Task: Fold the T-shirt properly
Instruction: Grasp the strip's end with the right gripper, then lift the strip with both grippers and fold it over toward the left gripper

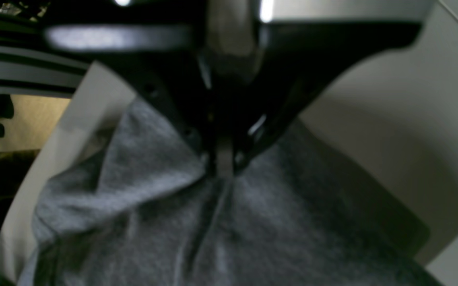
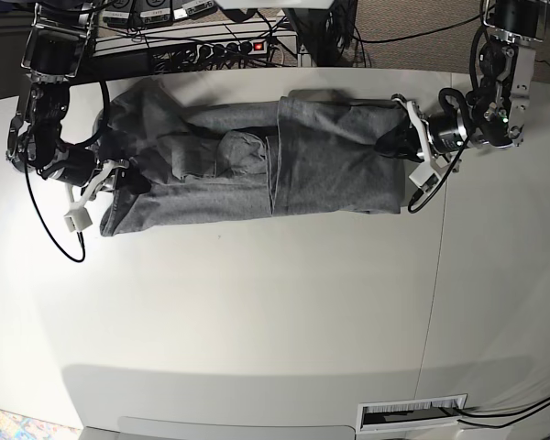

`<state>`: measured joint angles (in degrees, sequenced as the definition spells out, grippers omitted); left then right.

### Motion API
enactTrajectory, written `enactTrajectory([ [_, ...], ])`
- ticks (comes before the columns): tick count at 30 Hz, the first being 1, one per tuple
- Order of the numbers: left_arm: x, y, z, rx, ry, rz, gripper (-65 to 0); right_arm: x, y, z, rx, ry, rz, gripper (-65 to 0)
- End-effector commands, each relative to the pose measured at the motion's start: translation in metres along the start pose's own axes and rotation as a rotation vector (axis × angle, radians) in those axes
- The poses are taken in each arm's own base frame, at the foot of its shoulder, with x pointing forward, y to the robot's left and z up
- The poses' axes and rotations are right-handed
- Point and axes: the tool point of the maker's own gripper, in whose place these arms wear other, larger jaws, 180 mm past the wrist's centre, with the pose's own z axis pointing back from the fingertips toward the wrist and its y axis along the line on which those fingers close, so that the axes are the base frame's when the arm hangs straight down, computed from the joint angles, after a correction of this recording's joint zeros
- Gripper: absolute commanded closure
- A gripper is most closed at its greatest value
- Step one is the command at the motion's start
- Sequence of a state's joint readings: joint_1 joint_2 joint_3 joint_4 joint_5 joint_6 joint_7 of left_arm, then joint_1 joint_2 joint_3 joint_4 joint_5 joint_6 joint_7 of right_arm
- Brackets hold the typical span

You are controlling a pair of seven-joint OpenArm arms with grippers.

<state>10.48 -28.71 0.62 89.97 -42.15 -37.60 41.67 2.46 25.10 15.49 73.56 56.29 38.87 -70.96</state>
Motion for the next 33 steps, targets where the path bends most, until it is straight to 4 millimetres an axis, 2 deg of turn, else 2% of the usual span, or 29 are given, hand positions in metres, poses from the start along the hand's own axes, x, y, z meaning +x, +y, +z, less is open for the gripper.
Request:
enactTrajectory([
  [1, -0.017, 0.005, 0.003, 0.022, 0.083, -0.018, 0.0, -0.001, -0.003, 0.004, -0.016, 0.038, 0.02, -29.6],
  [4, -0.016, 0.005, 0.003, 0.022, 0.083, -0.018, 0.0, -0.013, 0.001, 0.001, -0.005, 0.094, 0.014, -29.5],
  [6, -0.015, 0.004, 0.002, 0.018, 0.077, -0.014, 0.0, -0.019, 0.003, 0.0, 0.0, 0.124, 0.012, -26.8],
  [9, -0.013, 0.002, 0.002, 0.007, 0.064, -0.003, 0.0, -0.022, 0.004, 0.0, 0.006, 0.14, 0.009, -13.3],
  [12, -0.011, -0.002, -0.001, -0.005, 0.05, 0.008, 0.0, -0.014, 0.006, 0.005, 0.028, 0.111, 0.006, 0.0],
  [16, -0.004, -0.013, -0.008, -0.039, 0.01, 0.038, 0.0, 0.008, -0.008, 0.029, -0.013, 0.065, 0.033, 0.0],
  [19, 0.001, -0.026, -0.018, -0.071, -0.018, 0.053, 0.0, 0.038, -0.011, 0.058, -0.052, -0.026, 0.09, 0.0],
  [22, 0.004, -0.05, -0.031, -0.143, -0.034, 0.04, 0.0, 0.065, -0.009, 0.086, -0.107, -0.102, 0.169, 0.0],
  [24, 0.006, -0.066, -0.041, -0.183, -0.039, 0.044, 0.0, 0.077, -0.004, 0.098, -0.128, -0.129, 0.22, 0.0],
  [28, 0.011, -0.092, -0.056, -0.245, -0.051, 0.043, 0.0, 0.088, 0.013, 0.104, -0.119, -0.155, 0.29, 0.0],
  [33, 0.021, -0.113, -0.068, -0.289, -0.086, 0.061, 0.0, 0.092, 0.029, 0.098, -0.07, -0.19, 0.303, 0.0],
])
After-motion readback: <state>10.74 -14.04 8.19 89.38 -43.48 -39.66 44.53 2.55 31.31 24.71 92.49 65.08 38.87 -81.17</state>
